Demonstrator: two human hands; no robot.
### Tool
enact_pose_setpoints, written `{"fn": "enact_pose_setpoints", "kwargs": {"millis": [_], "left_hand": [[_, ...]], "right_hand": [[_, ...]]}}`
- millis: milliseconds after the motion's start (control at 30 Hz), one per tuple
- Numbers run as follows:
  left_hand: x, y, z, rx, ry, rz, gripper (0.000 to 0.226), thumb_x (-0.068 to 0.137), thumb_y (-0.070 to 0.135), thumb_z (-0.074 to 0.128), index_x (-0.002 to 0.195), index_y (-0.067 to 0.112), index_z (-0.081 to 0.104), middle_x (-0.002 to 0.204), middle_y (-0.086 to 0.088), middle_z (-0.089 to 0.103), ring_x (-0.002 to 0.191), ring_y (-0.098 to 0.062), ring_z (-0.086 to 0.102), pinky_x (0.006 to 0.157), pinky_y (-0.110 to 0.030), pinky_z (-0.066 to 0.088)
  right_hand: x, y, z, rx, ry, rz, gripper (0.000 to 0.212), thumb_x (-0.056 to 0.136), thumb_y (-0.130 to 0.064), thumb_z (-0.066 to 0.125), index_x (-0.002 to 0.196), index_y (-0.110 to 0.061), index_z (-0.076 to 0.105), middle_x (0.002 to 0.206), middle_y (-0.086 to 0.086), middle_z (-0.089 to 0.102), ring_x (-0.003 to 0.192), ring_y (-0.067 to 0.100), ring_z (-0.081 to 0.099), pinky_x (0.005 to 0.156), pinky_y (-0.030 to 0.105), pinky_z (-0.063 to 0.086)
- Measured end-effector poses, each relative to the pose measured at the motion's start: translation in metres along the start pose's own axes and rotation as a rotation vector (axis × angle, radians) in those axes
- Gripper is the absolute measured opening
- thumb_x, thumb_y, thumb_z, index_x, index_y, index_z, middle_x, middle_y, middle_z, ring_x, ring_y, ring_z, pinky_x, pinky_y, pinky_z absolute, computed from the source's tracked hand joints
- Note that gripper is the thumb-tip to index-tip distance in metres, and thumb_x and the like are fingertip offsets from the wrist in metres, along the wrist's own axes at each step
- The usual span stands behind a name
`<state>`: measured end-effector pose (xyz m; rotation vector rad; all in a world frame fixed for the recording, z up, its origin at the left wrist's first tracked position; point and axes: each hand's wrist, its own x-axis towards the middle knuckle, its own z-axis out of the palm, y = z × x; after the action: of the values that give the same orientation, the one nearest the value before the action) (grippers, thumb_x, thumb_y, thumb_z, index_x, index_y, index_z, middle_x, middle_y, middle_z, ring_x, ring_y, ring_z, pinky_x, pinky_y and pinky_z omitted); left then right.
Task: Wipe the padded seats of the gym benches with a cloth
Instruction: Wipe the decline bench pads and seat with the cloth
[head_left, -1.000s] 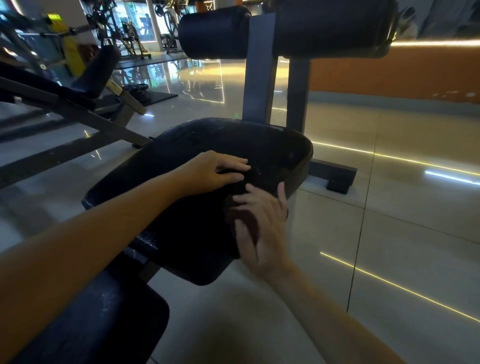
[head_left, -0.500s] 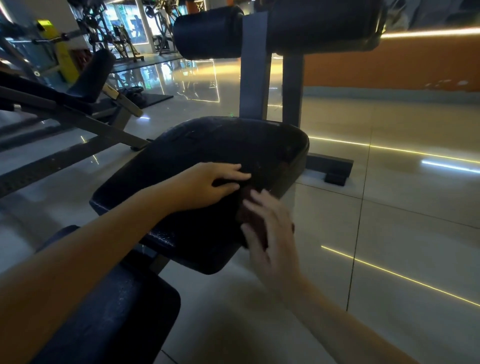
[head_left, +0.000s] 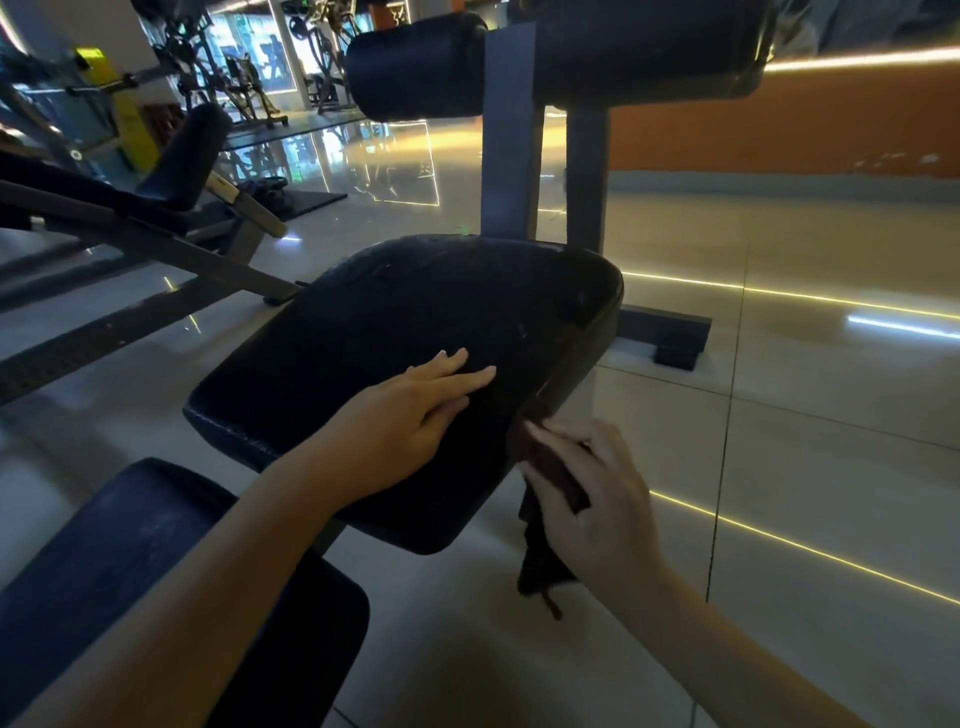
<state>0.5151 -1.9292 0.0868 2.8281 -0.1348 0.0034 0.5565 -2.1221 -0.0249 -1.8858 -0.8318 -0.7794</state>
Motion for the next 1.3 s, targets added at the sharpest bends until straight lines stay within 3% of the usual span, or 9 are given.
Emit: {"fn": "enact_pose_setpoints", "kwargs": {"millis": [67, 267, 467, 567, 700, 867, 933, 1100, 1300], "left_hand": [[0.001, 0.0, 0.001, -0.009, 0.011, -0.013, 0.045, 0.104, 0.031, 0.035, 0.143, 0.051, 0.023, 0.16, 0.017, 0.012, 0.148, -0.005, 0.006, 0.118, -0.03, 0.011], [0.003, 0.0, 0.004, -0.025, 0.018, -0.032, 0.043, 0.103, 0.033, 0.036, 0.136, 0.056, 0.022, 0.16, 0.019, 0.014, 0.148, -0.007, 0.008, 0.122, -0.039, 0.014], [0.005, -0.001, -0.004, 0.018, 0.018, -0.009, 0.044, 0.103, 0.034, 0.039, 0.142, 0.051, 0.03, 0.159, 0.018, 0.019, 0.146, -0.004, 0.014, 0.118, -0.034, 0.017], [0.005, -0.004, -0.001, 0.004, 0.066, -0.005, 0.043, 0.102, 0.034, 0.039, 0.142, 0.051, 0.033, 0.158, 0.019, 0.022, 0.139, 0.005, 0.011, 0.116, -0.031, 0.016], [0.005, -0.004, 0.004, 0.015, 0.085, -0.008, 0.043, 0.102, 0.033, 0.04, 0.142, 0.049, 0.035, 0.157, 0.017, 0.025, 0.138, 0.004, 0.014, 0.116, -0.033, 0.017], [0.006, -0.002, 0.005, 0.016, 0.107, 0.018, 0.042, 0.102, 0.032, 0.04, 0.14, 0.049, 0.035, 0.157, 0.015, 0.027, 0.136, 0.005, 0.017, 0.114, -0.03, 0.02], [0.007, -0.004, 0.003, -0.009, 0.113, 0.013, 0.04, 0.101, 0.032, 0.042, 0.136, 0.052, 0.036, 0.155, 0.016, 0.03, 0.136, 0.004, 0.018, 0.115, -0.033, 0.02], [0.008, -0.001, 0.005, -0.038, 0.129, -0.011, 0.04, 0.101, 0.029, 0.046, 0.136, 0.048, 0.044, 0.155, 0.014, 0.034, 0.144, -0.007, 0.026, 0.118, -0.038, 0.021], [0.007, 0.0, 0.005, -0.037, 0.1, -0.017, 0.041, 0.103, 0.028, 0.043, 0.14, 0.047, 0.042, 0.157, 0.013, 0.029, 0.145, -0.005, 0.021, 0.117, -0.035, 0.017]], "right_hand": [[0.011, 0.002, -0.003, -0.037, -0.014, -0.016, 0.034, 0.093, -0.028, 0.058, 0.119, -0.008, 0.067, 0.113, -0.005, 0.052, 0.102, 0.001, 0.046, 0.093, 0.008, 0.036], [0.061, 0.014, 0.009, -0.113, 0.141, 0.225, 0.026, 0.09, -0.028, 0.067, 0.109, -0.01, 0.068, 0.102, 0.001, 0.057, 0.09, -0.007, 0.038, 0.083, 0.0, 0.032], [0.016, -0.011, 0.008, 0.047, -0.039, 0.133, 0.024, 0.09, -0.024, 0.064, 0.108, -0.009, 0.061, 0.107, -0.004, 0.05, 0.094, -0.014, 0.043, 0.085, 0.001, 0.034], [0.038, 0.004, 0.005, -0.031, -0.059, 0.131, 0.022, 0.09, -0.015, 0.067, 0.11, -0.009, 0.06, 0.108, 0.004, 0.052, 0.089, -0.007, 0.039, 0.084, 0.001, 0.033], [0.078, 0.024, -0.002, -0.069, -0.041, 0.448, 0.026, 0.097, -0.024, 0.059, 0.121, -0.015, 0.057, 0.118, 0.004, 0.05, 0.097, 0.007, 0.044, 0.075, -0.002, 0.031], [0.033, -0.012, -0.006, 0.0, -0.193, 0.18, 0.023, 0.094, -0.023, 0.063, 0.115, -0.017, 0.057, 0.109, -0.002, 0.048, 0.085, -0.006, 0.044, 0.079, 0.001, 0.034], [0.038, -0.011, -0.009, -0.029, -0.22, 0.115, 0.022, 0.093, -0.023, 0.064, 0.113, -0.016, 0.059, 0.107, -0.003, 0.048, 0.082, -0.004, 0.041, 0.076, 0.002, 0.034], [0.079, 0.004, -0.005, -0.14, -0.169, 0.343, 0.024, 0.098, -0.027, 0.056, 0.12, -0.018, 0.058, 0.101, -0.007, 0.046, 0.087, 0.006, 0.044, 0.066, 0.006, 0.029], [0.036, -0.024, -0.009, -0.029, -0.242, 0.162, 0.021, 0.094, -0.027, 0.061, 0.114, -0.02, 0.059, 0.103, -0.008, 0.047, 0.079, -0.003, 0.043, 0.069, 0.005, 0.035]]}}
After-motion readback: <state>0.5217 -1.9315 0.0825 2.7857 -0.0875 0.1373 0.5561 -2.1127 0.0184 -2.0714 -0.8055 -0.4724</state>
